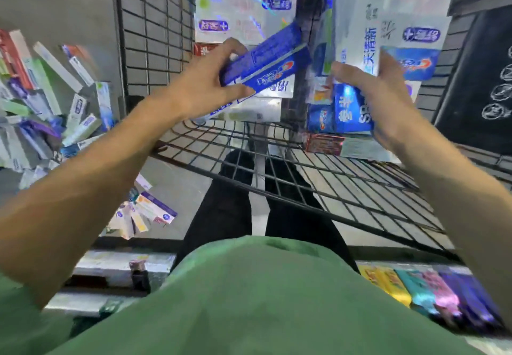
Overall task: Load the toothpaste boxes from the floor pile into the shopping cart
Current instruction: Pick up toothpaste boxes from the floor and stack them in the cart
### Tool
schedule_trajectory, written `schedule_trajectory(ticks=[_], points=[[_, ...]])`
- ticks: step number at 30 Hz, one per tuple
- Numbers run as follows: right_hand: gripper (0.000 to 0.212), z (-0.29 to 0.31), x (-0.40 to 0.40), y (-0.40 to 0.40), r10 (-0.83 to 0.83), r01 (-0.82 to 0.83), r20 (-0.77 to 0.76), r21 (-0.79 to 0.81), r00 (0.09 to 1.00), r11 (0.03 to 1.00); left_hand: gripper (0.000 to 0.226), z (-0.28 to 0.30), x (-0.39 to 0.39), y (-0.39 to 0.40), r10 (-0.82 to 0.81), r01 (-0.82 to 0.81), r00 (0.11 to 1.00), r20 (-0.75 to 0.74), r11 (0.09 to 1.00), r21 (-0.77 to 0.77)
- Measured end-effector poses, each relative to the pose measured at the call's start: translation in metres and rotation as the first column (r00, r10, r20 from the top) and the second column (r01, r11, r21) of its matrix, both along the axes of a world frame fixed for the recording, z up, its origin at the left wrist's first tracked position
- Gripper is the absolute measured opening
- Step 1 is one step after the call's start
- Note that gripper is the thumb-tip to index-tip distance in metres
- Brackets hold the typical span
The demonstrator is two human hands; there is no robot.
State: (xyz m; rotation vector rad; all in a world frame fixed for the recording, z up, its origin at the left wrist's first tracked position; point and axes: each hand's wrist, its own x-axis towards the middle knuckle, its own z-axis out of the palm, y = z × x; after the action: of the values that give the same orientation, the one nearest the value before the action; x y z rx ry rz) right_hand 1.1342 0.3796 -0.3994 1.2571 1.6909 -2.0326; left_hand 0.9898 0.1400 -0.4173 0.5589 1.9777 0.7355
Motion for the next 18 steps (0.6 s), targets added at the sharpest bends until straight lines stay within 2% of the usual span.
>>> schedule_trajectory(ticks=[2,4,7,11,12,13,15,18], points=[[0.054,-0.009,-0.001,0.000,0.013,-0.013,-0.007,-0.004,1.000,1.000,0.053,-0.008,-0.003,-0.001,-0.143,0.139,0.989,-0.032,0.985,-0.106],[0.057,-0.018,-0.002,0.000,0.032,-0.032,-0.004,-0.006,0.999,0.999,0.053,-0.014,-0.001,0.001,-0.352,0.330,0.930,-0.105,0.926,-0.183],[0.057,-0.028,-0.005,-0.002,0.088,-0.088,0.004,0.011,0.996,0.996,0.048,-0.022,0.009,0.010,-0.668,0.602,0.725,-0.168,0.733,-0.316],[0.050,-0.038,-0.008,-0.007,0.138,-0.138,0.009,0.041,0.990,0.990,0.046,-0.030,0.026,0.022,-0.883,0.789,0.458,-0.106,0.458,-0.410],[0.050,-0.040,-0.008,-0.009,0.145,-0.146,0.009,0.049,0.989,0.988,0.048,-0.032,0.030,0.023,-0.908,0.807,0.402,-0.120,0.413,-0.422],[0.048,-0.041,-0.008,-0.010,0.150,-0.150,0.007,0.053,0.989,0.987,0.050,-0.034,0.033,0.023,-0.919,0.813,0.367,-0.145,0.393,-0.430],[0.048,-0.044,-0.006,-0.012,0.161,-0.161,0.005,0.053,0.987,0.985,0.050,-0.042,0.036,0.020,-0.910,0.799,0.362,-0.200,0.414,-0.437],[0.059,-0.046,-0.002,-0.013,0.188,-0.189,0.016,0.057,0.982,0.980,0.047,-0.061,0.039,0.008,-0.858,0.759,0.466,-0.216,0.513,-0.401]])
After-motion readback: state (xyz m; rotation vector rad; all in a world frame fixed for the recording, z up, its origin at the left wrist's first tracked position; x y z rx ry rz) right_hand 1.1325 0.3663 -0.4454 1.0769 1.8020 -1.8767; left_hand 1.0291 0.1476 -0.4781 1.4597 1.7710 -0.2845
